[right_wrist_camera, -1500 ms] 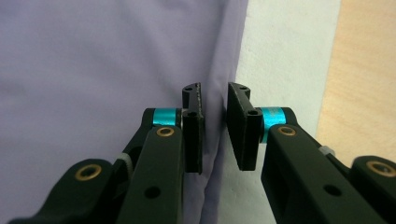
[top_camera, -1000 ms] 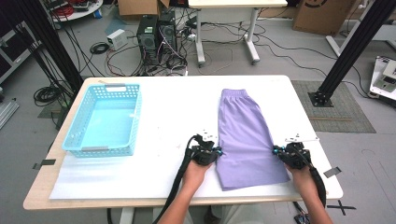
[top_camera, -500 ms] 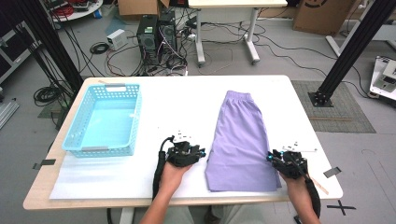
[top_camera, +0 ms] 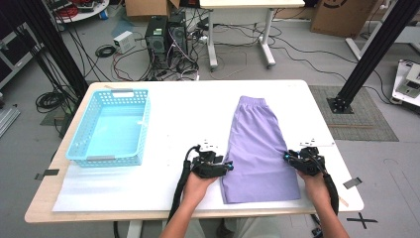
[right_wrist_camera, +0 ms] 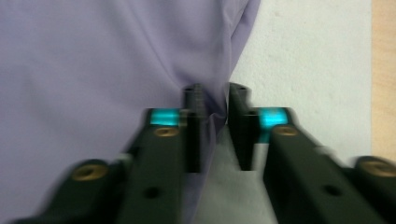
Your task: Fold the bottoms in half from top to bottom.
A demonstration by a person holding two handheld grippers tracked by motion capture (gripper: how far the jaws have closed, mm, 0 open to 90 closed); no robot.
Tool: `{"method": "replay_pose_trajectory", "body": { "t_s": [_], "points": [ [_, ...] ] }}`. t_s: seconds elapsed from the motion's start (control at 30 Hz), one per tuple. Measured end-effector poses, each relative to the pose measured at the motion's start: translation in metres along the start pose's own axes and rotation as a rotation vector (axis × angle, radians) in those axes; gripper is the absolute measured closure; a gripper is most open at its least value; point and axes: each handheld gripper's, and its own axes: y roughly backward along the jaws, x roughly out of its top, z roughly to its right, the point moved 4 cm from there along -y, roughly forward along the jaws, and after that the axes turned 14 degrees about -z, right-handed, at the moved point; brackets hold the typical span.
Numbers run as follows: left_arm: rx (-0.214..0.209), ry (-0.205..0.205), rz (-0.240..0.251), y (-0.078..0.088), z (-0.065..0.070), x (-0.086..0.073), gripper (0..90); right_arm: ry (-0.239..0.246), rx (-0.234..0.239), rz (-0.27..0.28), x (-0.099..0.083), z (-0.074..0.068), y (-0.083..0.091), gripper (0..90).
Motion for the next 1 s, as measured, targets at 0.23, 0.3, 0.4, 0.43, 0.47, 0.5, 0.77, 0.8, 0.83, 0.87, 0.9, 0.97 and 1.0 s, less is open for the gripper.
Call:
{"method": "replay_pose_trajectory", "body": {
  "t_s": [0.23, 0.3, 0.4, 0.43, 0.47, 0.5, 0.77, 0.8, 0.83, 0.87, 0.9, 0.97, 1.0],
  "points": [
    [0.045, -0.033, -0.015, -0.002, 0.007, 0.0, 57.9, -0.003, 0.048, -0.007, -0.008, -0.004, 0.005, 60.4],
    [0.084, -0.055, -0.033, -0.002, 0.008, -0.002, 77.4, 0.004, 0.038, -0.015, -0.008, -0.008, 0.002, 59.7],
    [0.075, -0.054, -0.036, -0.002, 0.008, -0.003, 86.7, 0.032, 0.006, -0.018, -0.01, -0.009, 0.003, 72.3],
    [0.072, -0.056, -0.037, -0.001, 0.008, -0.003, 86.9, 0.035, 0.013, -0.02, -0.011, -0.009, 0.004, 79.1],
    [0.065, -0.057, -0.037, -0.001, 0.008, -0.004, 87.0, 0.04, 0.044, -0.025, -0.012, -0.009, 0.005, 89.4],
    [0.06, -0.055, -0.038, 0.0, 0.008, -0.005, 87.0, 0.05, 0.042, -0.031, -0.014, -0.011, 0.006, 89.6],
    [0.036, -0.075, -0.041, 0.017, 0.014, -0.029, 87.1, 0.088, 0.066, -0.06, -0.029, -0.026, 0.018, 90.0],
    [0.031, -0.066, -0.036, 0.019, 0.016, -0.033, 87.1, 0.099, 0.068, -0.059, -0.033, -0.029, 0.021, 90.0],
    [0.029, -0.069, -0.034, 0.021, 0.017, -0.036, 87.1, 0.105, 0.074, -0.059, -0.037, -0.032, 0.023, 90.0],
    [0.027, -0.074, -0.037, 0.023, 0.019, -0.039, 87.0, 0.107, 0.076, -0.058, -0.041, -0.035, 0.025, 90.0],
    [0.018, -0.082, -0.042, 0.025, 0.021, -0.042, 87.1, 0.109, 0.08, -0.058, -0.045, -0.037, 0.027, 90.0],
    [-0.012, -0.082, -0.043, 0.029, 0.025, -0.051, 87.0, 0.112, 0.094, -0.063, -0.052, -0.041, 0.032, 90.0],
    [-0.031, -0.081, -0.048, 0.032, 0.026, -0.055, 87.0, 0.118, 0.105, -0.062, -0.056, -0.042, 0.035, 90.0]
  ]
}}
